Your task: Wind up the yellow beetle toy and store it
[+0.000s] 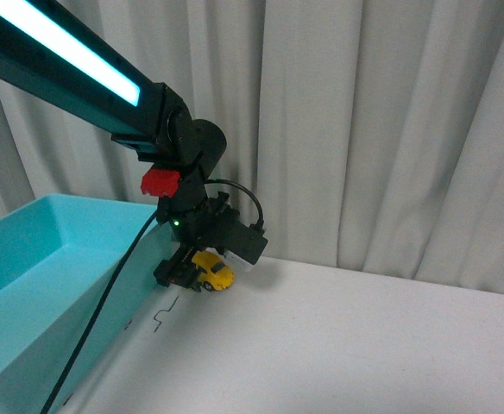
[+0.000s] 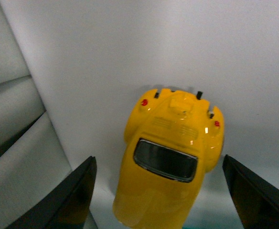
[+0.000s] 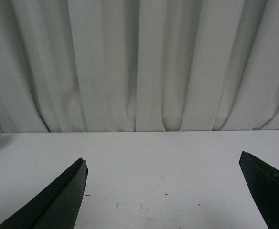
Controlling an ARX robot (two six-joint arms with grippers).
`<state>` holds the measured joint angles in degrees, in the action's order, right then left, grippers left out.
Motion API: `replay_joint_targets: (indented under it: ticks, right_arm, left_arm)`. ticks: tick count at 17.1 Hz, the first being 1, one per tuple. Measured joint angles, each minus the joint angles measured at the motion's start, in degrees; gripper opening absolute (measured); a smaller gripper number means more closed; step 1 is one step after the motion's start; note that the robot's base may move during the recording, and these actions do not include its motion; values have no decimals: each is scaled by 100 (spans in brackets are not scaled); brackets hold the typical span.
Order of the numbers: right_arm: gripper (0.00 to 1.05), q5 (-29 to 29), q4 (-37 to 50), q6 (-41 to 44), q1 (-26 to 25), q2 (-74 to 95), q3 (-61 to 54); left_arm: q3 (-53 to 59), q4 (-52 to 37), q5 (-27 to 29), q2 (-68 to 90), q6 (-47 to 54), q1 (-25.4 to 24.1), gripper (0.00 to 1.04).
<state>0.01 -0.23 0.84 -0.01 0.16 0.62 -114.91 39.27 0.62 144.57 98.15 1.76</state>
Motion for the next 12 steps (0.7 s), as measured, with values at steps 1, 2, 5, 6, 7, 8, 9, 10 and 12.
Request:
replay_joint_targets:
  ticks: [1, 2, 5, 6, 7, 8, 9, 10, 12]
  right_arm:
    - [98, 0, 0, -2, 0, 0, 0]
    - [98, 0, 0, -2, 0, 0, 0]
    - [98, 0, 0, -2, 0, 0, 0]
    - [98, 0, 0, -2, 0, 0, 0]
    - [98, 0, 0, -2, 0, 0, 0]
    - [98, 0, 0, -2, 0, 0, 0]
    - [98, 0, 0, 0, 0, 0, 0]
    - [98, 0, 0, -2, 0, 0, 0]
    - [98, 0, 0, 0, 0, 0, 0]
  left_arm:
    - [-90, 7, 24, 37, -22, -9, 70]
    - [-125, -20, 46, 52, -42, -9, 60]
    - [-136, -76, 90, 55, -72, 31, 40]
    - [-133, -79, 85, 39, -44, 61, 39]
    - [-133, -57, 15, 20, 11, 101, 39]
    - [-85, -87, -79, -26, 46, 155, 39]
    - [-59, -33, -188, -74, 68, 232, 39]
    - [-15, -72, -413, -133, -20, 319, 39]
    - [-13, -79, -802, -352, -597, 496, 38]
